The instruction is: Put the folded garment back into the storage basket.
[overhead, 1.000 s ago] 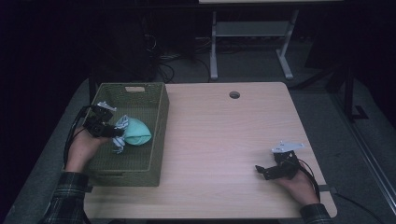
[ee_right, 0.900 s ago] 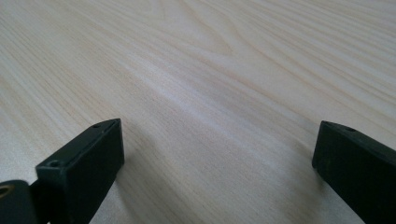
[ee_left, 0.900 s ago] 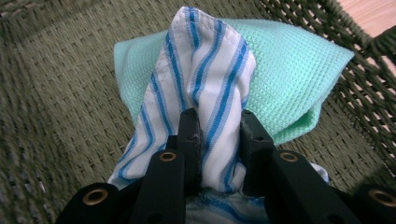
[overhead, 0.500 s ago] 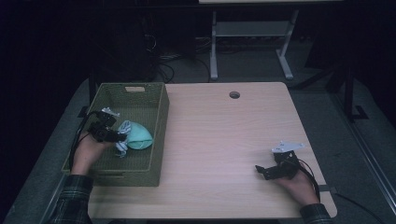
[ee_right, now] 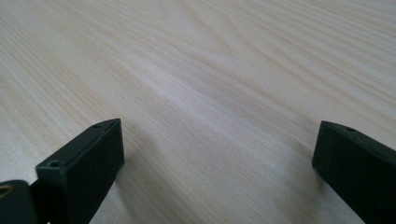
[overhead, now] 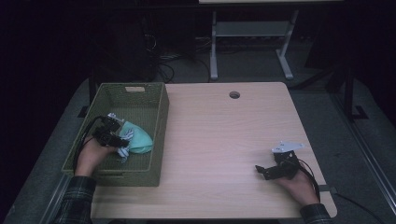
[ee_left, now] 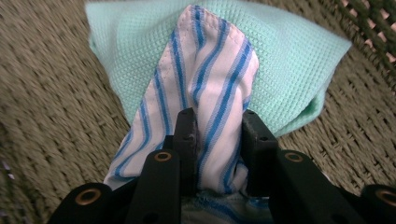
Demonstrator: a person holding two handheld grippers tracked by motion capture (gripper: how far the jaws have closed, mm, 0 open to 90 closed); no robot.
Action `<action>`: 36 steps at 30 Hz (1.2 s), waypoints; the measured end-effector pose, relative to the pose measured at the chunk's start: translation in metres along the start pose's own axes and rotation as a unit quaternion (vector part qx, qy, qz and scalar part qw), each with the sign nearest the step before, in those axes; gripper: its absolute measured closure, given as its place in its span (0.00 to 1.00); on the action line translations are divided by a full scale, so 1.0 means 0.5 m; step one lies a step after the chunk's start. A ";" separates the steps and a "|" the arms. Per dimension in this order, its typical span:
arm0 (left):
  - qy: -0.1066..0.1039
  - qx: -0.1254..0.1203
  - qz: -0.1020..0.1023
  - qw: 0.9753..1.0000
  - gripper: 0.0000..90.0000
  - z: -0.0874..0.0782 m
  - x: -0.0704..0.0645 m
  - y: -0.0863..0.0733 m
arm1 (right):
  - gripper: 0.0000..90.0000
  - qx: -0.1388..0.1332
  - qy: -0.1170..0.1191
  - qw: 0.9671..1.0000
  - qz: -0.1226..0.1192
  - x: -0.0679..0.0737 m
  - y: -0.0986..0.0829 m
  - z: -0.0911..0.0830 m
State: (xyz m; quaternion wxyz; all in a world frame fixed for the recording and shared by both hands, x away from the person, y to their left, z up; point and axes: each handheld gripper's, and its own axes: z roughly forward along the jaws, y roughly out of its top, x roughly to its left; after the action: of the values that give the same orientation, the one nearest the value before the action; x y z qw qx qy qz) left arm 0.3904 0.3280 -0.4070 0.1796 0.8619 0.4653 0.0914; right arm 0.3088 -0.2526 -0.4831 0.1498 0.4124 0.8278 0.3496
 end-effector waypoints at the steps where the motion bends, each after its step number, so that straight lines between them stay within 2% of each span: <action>1: 0.000 0.004 0.002 1.000 0.77 0.003 0.000 -0.001 | 0.02 -0.001 -0.001 1.000 -0.002 -0.001 0.000 0.000; 4: -0.001 0.007 0.000 1.000 0.76 0.008 -0.001 -0.002 | 0.02 -0.001 -0.001 1.000 -0.002 -0.001 0.000 0.000; 10: -0.013 0.034 0.000 0.999 0.70 0.022 -0.001 -0.005 | 0.02 -0.001 -0.001 1.000 -0.002 -0.001 0.000 0.000; 12: -0.011 0.032 -0.001 0.999 0.67 0.023 -0.001 -0.004 | 0.02 -0.001 -0.001 1.000 -0.002 -0.001 0.000 0.000; 16: -0.014 0.041 -0.014 0.999 0.51 0.029 0.003 -0.006 | 0.02 -0.002 -0.001 1.000 -0.003 -0.001 0.000 0.000; 18: -0.011 0.044 -0.012 0.999 0.43 0.031 0.004 -0.005 | 0.02 -0.001 -0.001 1.000 -0.002 -0.001 0.000 0.000; 27: -0.011 0.018 -0.020 1.000 0.25 0.022 0.008 -0.003 | 0.02 0.000 0.000 1.000 0.000 0.000 0.000 0.000; 29: -0.013 0.006 -0.026 1.000 0.23 0.017 0.009 -0.003 | 0.02 0.000 0.000 1.000 0.000 0.000 0.000 0.000; 36: -0.014 -0.022 -0.025 0.999 0.17 -0.007 0.012 0.004 | 0.02 0.000 0.000 1.000 0.000 0.000 0.000 0.000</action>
State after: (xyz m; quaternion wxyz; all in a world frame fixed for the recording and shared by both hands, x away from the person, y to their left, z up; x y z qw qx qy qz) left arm 0.3942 0.3329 -0.4029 0.2074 0.8469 0.4823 0.0846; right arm 0.3089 -0.2526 -0.4831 0.1499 0.4122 0.8278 0.3497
